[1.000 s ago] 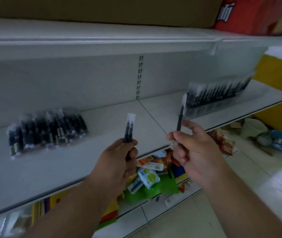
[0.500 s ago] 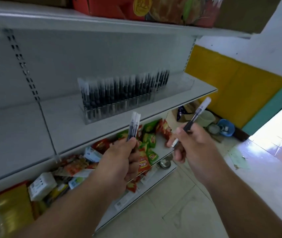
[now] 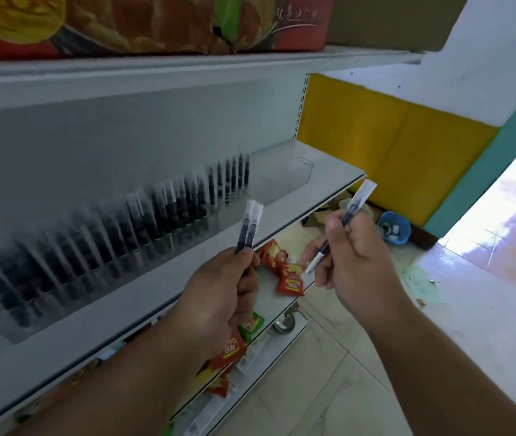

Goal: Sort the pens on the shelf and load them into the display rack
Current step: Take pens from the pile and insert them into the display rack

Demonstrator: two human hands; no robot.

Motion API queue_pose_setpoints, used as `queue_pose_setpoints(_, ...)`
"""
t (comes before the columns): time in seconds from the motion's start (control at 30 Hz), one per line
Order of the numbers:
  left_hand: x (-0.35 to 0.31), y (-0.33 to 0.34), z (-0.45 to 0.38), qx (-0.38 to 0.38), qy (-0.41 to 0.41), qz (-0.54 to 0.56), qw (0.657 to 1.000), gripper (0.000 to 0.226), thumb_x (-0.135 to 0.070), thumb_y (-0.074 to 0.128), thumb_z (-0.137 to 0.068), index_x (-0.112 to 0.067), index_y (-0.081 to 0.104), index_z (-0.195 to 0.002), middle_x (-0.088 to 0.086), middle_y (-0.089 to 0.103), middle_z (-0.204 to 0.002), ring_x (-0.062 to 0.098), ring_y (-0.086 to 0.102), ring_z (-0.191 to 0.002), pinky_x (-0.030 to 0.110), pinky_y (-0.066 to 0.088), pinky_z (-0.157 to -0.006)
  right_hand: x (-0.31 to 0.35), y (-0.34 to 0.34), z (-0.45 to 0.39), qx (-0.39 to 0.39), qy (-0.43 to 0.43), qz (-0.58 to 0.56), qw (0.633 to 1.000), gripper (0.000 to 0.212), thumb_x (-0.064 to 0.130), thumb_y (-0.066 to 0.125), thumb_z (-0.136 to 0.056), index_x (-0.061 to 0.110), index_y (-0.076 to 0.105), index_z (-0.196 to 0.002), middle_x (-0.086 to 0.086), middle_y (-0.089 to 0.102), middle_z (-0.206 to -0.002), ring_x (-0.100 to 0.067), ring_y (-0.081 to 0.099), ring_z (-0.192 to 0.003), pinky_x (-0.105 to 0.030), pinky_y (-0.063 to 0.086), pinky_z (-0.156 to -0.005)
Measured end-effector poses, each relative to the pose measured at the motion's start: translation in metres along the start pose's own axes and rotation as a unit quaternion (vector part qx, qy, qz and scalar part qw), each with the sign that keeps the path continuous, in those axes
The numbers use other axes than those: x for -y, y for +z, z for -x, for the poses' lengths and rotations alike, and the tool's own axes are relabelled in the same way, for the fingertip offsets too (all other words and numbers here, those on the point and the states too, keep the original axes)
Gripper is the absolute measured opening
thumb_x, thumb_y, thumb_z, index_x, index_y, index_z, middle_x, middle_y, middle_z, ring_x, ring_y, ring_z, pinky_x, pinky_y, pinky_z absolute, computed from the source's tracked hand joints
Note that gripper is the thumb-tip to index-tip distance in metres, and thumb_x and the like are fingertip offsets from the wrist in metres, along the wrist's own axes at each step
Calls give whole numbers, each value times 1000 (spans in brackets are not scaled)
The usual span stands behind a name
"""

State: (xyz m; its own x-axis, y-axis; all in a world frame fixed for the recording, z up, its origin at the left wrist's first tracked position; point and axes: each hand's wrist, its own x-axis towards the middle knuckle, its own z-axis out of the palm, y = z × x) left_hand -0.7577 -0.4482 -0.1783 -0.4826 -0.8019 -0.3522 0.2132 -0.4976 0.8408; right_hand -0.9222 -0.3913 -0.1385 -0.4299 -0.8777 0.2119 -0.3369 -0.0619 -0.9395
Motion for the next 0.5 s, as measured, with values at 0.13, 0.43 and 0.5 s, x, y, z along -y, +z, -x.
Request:
queue_pose_setpoints(0.13, -3, 17, -32, -27, 17, 7, 999, 25, -26, 42, -105, -16, 53, -84, -1, 33, -58, 11, 16, -45, 28, 6, -47, -26, -6, -48, 43, -14, 18, 999, 23, 26, 38, -104, 11, 52, -93, -4, 62, -72, -14, 56, -52, -30, 46, -49)
queue_pose_setpoints(0.43, 1, 57, -96, -181, 123, 70, 973, 25, -23, 38, -106, -10, 50, -88, 1, 32, -58, 13, 17, -43, 28, 9, -46, -56, -11, -210, 115, -181, 131, 968, 12, 28, 60, -96, 23, 51, -102, 12, 64, -84, 3, 59, -78, -8, 38, -55)
queue_pose_setpoints(0.5, 2, 66, -105, -214, 138, 80, 964, 25, -22, 39, -106, -10, 50, -88, 1, 33, -58, 13, 18, -43, 28, 9, -46, -55, -4, -235, 130, -210, 123, 961, 11, 28, 59, -96, 22, 51, -101, 10, 66, -86, -1, 61, -78, -10, 38, -55)
